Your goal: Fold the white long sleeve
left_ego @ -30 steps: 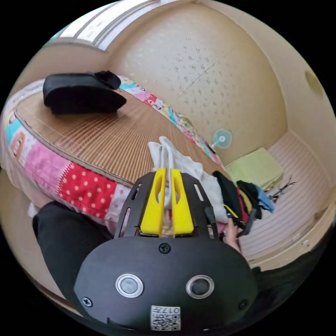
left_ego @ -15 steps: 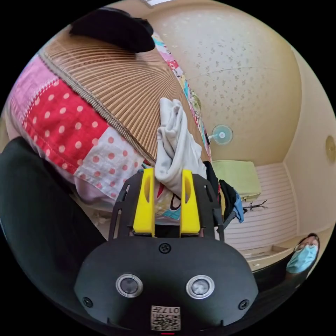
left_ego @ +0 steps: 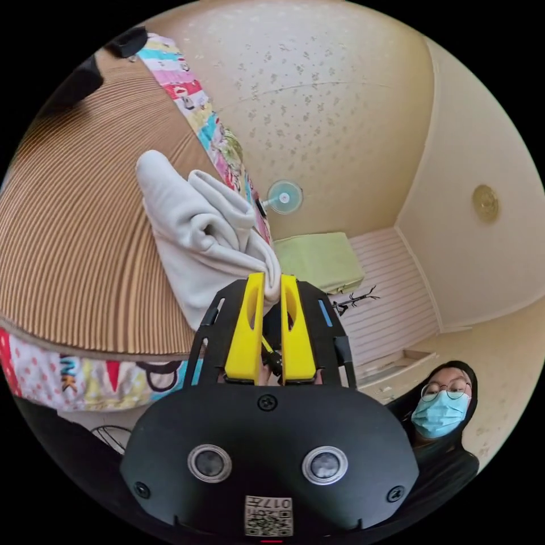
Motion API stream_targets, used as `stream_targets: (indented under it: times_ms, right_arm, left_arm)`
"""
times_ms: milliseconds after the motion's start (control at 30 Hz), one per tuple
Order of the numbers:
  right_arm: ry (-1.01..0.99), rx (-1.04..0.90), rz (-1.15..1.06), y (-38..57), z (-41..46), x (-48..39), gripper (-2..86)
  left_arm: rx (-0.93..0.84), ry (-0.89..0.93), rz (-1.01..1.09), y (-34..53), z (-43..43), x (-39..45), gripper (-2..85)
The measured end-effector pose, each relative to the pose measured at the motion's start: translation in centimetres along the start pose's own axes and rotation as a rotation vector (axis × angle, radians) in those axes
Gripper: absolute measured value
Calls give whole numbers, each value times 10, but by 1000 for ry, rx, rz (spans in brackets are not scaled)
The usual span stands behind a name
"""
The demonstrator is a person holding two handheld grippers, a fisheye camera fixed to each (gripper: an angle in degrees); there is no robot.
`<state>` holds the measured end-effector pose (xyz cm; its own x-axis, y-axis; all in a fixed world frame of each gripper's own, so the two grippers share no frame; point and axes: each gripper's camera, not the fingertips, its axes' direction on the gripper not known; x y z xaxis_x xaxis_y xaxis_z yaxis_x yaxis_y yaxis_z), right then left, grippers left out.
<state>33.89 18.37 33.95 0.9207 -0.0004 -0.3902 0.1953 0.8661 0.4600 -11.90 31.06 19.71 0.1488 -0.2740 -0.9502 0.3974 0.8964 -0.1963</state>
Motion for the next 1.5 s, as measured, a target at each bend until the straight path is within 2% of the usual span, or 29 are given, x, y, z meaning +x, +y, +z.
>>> stream_targets:
  times_ms: [167, 667, 1100, 1400, 1500]
  right_arm:
    - [-123, -5, 98, -4, -1, 28, -2]
    - [-231, -22, 168, -22, -9, 51, 5]
    - [-295, -33, 204, -39, -15, 52, 5]
    - [-352, -34, 261, -51, -19, 53, 5]
    - [-329, 51, 333, -49, -36, 59, 4]
  left_arm:
    - [-87, 86, 44, -8, 57, 9, 51]
    - [-267, 163, 25, 32, 158, -48, 51]
    - [-356, 143, -25, 57, 188, -102, 51]
    - [-413, 112, 104, 77, 216, -81, 51]
    - [-444, 100, 127, 98, 240, -81, 51]
